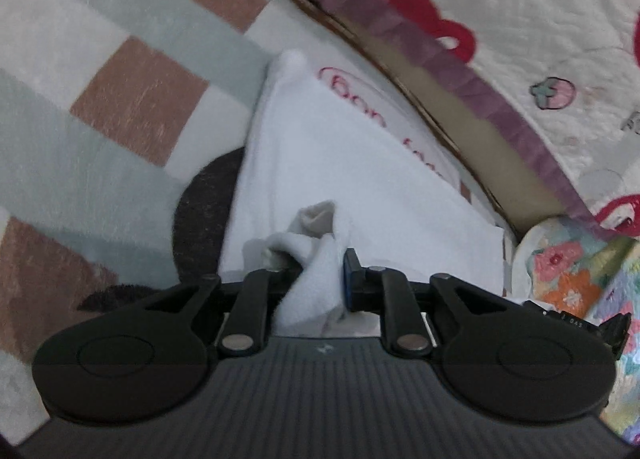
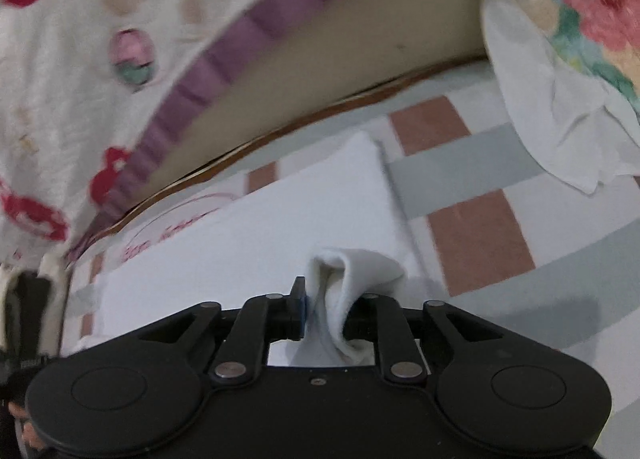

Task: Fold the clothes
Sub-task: 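Open both grippers and release the folded shirt onto the mat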

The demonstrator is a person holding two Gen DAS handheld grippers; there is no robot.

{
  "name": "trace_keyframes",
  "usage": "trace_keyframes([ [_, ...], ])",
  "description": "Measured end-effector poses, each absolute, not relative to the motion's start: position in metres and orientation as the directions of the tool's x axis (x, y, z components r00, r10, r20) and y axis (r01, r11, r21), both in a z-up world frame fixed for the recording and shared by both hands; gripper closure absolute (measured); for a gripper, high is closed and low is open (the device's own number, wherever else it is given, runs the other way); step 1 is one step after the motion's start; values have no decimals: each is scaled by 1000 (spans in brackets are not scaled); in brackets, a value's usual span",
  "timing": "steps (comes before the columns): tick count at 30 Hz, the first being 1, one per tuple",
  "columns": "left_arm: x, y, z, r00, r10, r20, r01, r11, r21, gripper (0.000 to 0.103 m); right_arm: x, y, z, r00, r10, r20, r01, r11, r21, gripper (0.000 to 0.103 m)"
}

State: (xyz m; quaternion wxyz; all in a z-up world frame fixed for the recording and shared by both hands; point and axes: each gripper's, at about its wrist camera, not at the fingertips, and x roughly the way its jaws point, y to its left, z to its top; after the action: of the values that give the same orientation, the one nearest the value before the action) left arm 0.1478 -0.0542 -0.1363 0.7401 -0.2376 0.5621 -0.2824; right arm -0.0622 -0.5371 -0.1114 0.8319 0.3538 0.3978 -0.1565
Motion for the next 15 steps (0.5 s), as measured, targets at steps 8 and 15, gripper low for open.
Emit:
trace_keyframes([
  [8,144,-8,-95,316,-717,-622,203,691,-694,55,-89,-566,-110,789,87,-609,484,523,702,64],
  [15,88,-1,-80,349,-655,-670,424,748,-511,46,-164,-536,-96,924,-12,-382,317,585,747,56],
])
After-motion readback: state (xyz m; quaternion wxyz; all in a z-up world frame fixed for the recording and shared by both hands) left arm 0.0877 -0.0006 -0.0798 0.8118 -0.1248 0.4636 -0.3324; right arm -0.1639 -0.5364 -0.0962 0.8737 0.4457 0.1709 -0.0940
